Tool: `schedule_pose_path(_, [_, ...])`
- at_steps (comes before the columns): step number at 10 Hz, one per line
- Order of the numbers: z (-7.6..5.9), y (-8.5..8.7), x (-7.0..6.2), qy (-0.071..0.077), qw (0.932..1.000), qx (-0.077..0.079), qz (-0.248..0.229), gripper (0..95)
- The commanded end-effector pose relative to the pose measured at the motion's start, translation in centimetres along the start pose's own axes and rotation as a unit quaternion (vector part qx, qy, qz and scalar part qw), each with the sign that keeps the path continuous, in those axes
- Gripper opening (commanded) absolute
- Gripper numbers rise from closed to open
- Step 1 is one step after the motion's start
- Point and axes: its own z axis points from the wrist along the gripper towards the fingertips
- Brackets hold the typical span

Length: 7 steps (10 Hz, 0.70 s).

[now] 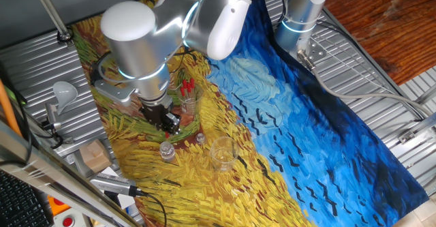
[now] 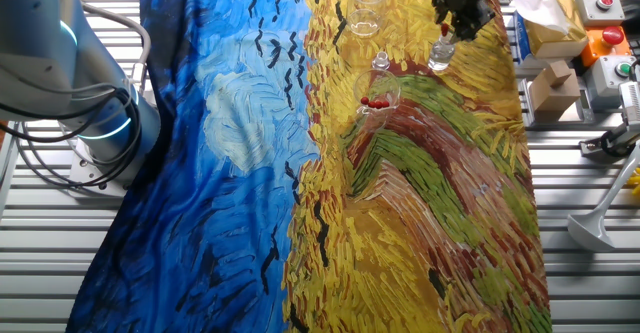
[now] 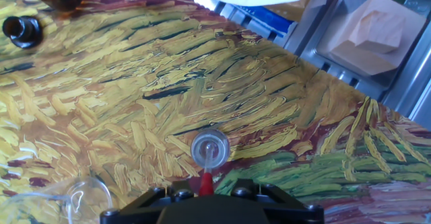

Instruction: Transfer liquid using a dropper

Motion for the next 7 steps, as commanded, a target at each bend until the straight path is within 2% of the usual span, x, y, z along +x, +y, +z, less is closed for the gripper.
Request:
schedule_pose_path(1, [0.05, 0.01, -0.08, -0.002, 1.0000, -0.002, 0.001, 19.0])
schedule_pose_path(2, [0.03, 0.14, -0.05, -0.007, 0.9999, -0.007, 0.002, 19.0])
schedule_pose_path(7, [-0.03, 0.44, -0.02, -0.008, 0.9999, -0.005, 0.004, 19.0])
